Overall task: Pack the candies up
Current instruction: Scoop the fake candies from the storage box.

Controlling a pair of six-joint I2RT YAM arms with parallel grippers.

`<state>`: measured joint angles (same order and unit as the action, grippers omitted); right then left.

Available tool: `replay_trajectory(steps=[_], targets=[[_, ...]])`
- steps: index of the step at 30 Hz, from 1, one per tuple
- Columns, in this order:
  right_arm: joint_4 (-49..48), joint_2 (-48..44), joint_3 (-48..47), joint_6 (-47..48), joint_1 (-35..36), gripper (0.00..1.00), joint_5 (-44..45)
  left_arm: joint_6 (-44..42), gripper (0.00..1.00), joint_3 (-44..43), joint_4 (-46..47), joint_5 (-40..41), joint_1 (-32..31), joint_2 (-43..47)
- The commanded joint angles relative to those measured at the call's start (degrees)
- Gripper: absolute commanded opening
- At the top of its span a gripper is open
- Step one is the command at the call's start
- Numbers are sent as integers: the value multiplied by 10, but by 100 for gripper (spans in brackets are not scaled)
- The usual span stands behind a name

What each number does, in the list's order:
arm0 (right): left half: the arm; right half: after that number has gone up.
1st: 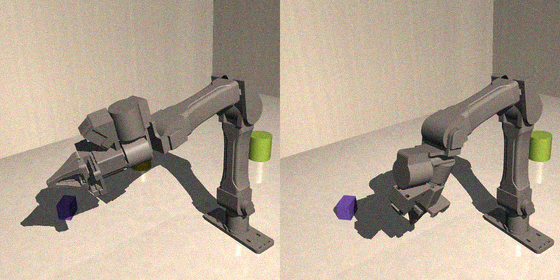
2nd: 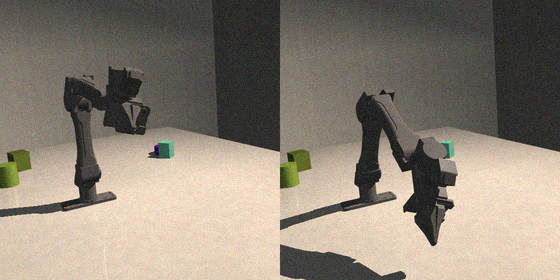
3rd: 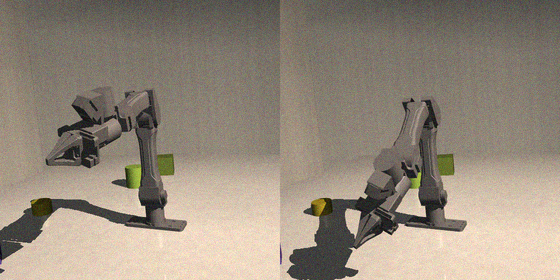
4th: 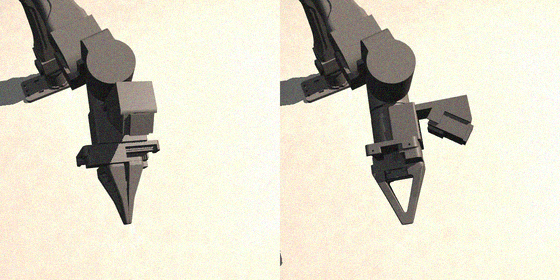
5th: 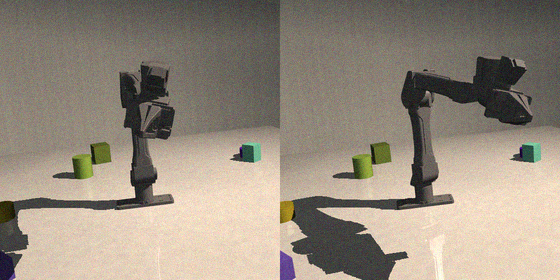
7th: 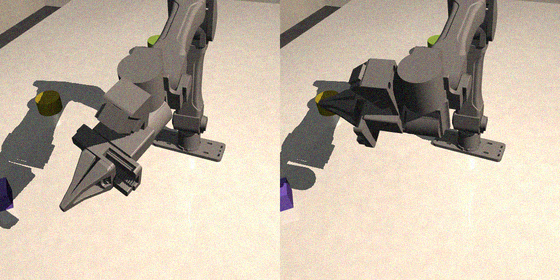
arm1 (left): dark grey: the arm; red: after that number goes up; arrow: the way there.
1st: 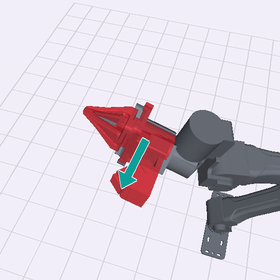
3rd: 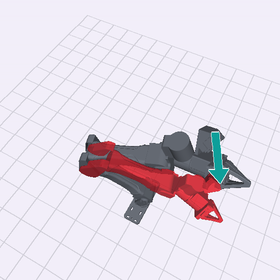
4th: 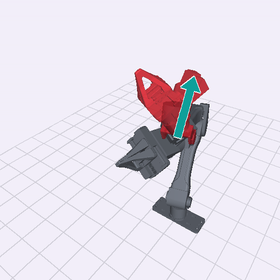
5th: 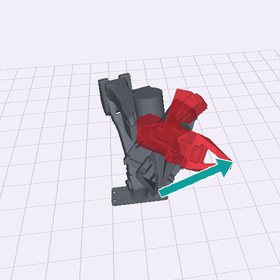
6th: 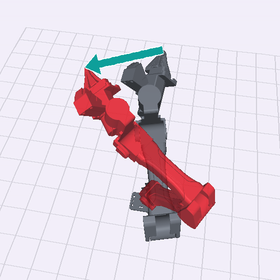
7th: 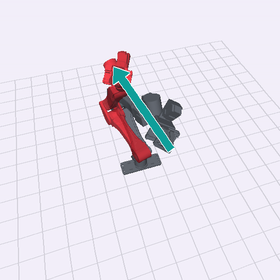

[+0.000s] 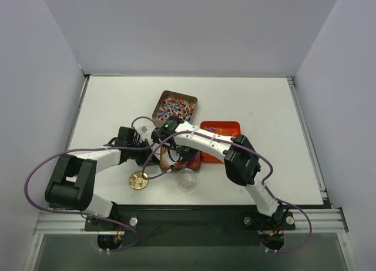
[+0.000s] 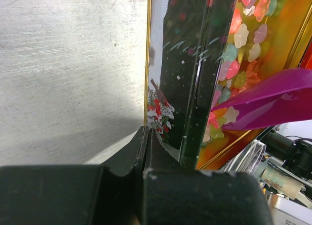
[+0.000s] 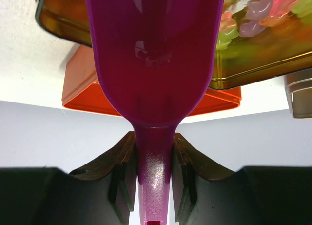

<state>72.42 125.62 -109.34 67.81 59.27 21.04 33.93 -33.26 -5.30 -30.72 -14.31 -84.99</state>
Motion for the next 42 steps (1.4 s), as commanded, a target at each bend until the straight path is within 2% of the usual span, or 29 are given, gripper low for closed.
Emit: replay_trajectory(steps=[1,9,15,19,23,26,31,42], targets=[[28,30,-39,-36,9,0,-8,3,0,-12,32,-19,-4,2],[22,71,-66,-67,20,0,-31,17,0,-5,44,-27,-5,2],[23,116,-138,-97,30,0,-63,35,0,-17,64,-33,-5,-12],[18,130,-151,-93,39,0,-93,38,0,-28,64,-43,-4,-30],[-14,111,-108,-68,38,0,-144,37,0,-37,58,-46,-1,-41],[-54,75,-49,-54,23,0,-206,28,0,-50,30,-50,6,-40],[-95,40,-4,-36,-11,0,-324,0,0,-68,-8,-60,24,-36],[-199,-45,94,13,-71,0,-413,-38,0,-109,-82,-79,67,-24]])
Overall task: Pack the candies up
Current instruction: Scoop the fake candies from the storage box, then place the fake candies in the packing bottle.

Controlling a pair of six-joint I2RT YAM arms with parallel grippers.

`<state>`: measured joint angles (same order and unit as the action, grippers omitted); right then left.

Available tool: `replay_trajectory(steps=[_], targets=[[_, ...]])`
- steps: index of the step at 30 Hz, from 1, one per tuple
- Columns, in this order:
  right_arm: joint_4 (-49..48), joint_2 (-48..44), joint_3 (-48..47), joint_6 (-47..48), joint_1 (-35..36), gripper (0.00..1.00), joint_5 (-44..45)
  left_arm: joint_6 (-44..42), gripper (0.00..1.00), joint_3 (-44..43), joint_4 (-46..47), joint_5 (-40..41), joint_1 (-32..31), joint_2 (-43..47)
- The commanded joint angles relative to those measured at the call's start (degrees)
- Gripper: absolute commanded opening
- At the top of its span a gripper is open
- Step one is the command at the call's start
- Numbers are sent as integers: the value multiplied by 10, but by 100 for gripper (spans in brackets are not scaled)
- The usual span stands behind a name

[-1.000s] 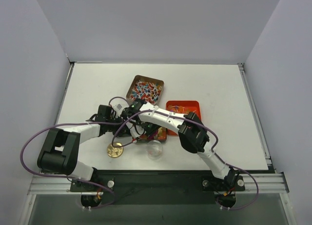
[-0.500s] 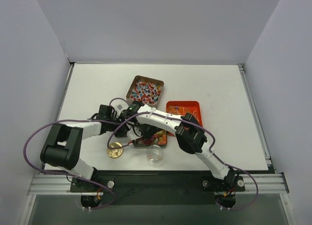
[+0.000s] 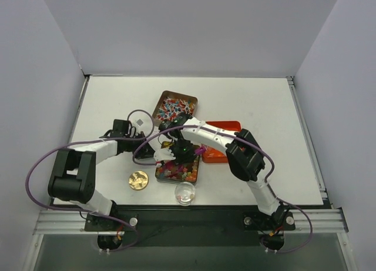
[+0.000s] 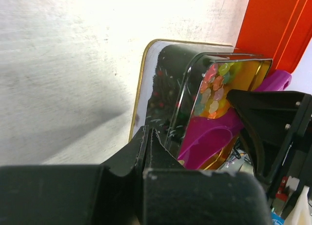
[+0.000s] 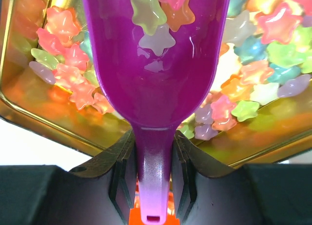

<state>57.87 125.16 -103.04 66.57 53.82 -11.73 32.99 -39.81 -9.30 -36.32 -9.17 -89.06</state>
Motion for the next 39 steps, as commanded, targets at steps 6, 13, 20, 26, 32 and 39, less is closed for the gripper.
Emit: replay_trajectory(steps=[6,13,20,26,32,39], targets=[[-71,-97,77,51,-43,0,-166,-50,3,-81,-88,-38,37,26],[-89,-142,126,62,-65,0,-227,-63,28,-115,-112,-62,53,37],[-101,-174,156,65,-93,0,-249,-90,33,-143,-120,-102,74,36],[-98,-234,161,59,-119,0,-221,-124,40,-173,-122,-73,89,40],[-43,-313,177,99,-122,0,-161,-160,50,-164,-129,-18,89,63],[14,-381,231,98,-79,0,-65,-209,56,-149,-147,56,89,107]])
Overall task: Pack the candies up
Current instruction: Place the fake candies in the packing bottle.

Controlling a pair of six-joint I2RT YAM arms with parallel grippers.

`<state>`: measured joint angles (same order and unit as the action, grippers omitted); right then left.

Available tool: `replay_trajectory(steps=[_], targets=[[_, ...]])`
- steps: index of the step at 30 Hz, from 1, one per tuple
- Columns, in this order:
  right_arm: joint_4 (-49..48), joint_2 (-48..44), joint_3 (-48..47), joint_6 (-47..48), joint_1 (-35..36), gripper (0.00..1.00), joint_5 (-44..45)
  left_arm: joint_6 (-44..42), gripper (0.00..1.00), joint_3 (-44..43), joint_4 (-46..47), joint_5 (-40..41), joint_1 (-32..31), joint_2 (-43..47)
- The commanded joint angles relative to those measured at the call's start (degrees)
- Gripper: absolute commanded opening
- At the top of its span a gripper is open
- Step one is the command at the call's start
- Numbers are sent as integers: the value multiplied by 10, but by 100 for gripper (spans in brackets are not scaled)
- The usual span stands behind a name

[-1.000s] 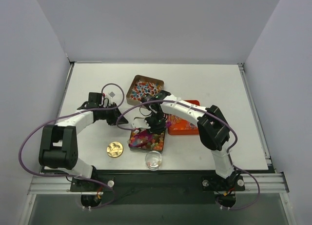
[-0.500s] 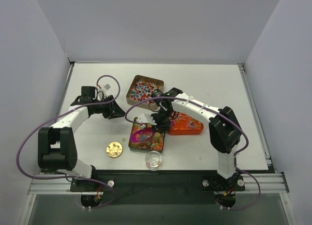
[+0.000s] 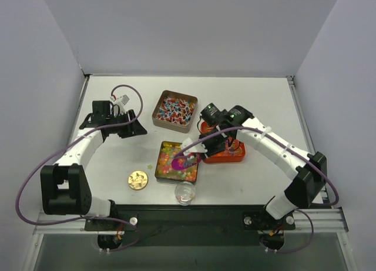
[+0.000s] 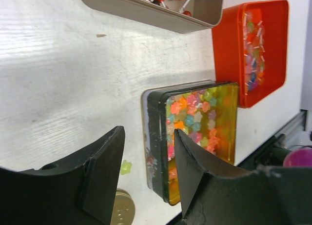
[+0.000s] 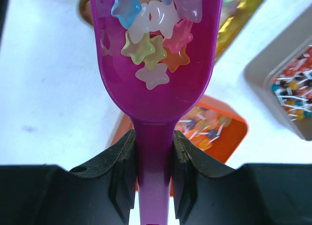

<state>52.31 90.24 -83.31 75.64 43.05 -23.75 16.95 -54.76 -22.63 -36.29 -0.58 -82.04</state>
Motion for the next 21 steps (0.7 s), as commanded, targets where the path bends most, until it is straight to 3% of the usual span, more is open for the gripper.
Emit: replay_trajectory(steps=[1,9,21], targets=[[83,-40,39,6,41,0,84,-51,56,2,-15,64,3,41],[113,-45,65,-37,149,0,218,-39,58,45,10,86,3,102],[144,6,46,-104,205,0,350,-13,65,116,73,99,23,209]])
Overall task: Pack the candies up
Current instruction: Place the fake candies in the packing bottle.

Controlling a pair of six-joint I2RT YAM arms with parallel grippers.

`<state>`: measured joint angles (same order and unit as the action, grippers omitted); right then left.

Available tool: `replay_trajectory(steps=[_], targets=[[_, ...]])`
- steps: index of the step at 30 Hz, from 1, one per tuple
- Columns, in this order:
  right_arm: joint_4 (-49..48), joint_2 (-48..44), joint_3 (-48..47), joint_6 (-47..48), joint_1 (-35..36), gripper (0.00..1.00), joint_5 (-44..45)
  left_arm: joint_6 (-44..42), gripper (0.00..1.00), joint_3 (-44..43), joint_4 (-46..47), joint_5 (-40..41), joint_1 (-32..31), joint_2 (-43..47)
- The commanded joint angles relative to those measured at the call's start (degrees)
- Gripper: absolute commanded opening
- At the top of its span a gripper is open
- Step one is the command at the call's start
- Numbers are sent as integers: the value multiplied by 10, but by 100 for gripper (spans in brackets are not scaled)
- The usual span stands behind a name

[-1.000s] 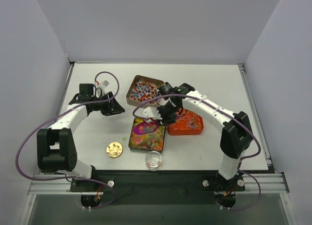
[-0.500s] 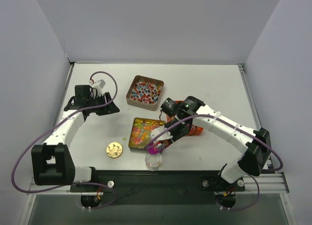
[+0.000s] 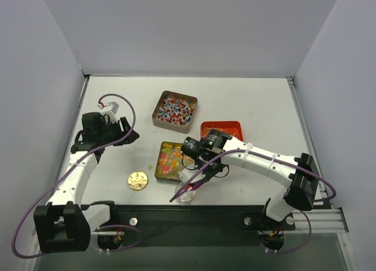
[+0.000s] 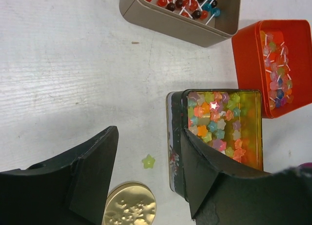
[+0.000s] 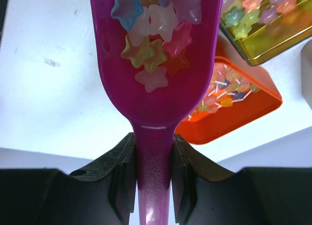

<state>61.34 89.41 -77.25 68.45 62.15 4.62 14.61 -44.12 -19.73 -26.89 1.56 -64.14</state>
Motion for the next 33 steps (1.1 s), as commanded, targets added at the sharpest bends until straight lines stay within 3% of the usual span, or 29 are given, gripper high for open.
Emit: replay_trajectory(steps=[1,15,29,31,33], targets=[[57,22,-18,-37,22,0,79,12,66,12,47,6,2,34],[111,82,-83,-95,95,0,173,24,67,37,54,4,2,74],[153,102,-134,-109,96,0,188,52,67,32,58,-62,-6,81],[153,97,-148,-119,86,0,176,58,64,34,64,-88,-10,82],[158,98,-177,-136,61,0,143,60,50,33,72,-119,-10,84]])
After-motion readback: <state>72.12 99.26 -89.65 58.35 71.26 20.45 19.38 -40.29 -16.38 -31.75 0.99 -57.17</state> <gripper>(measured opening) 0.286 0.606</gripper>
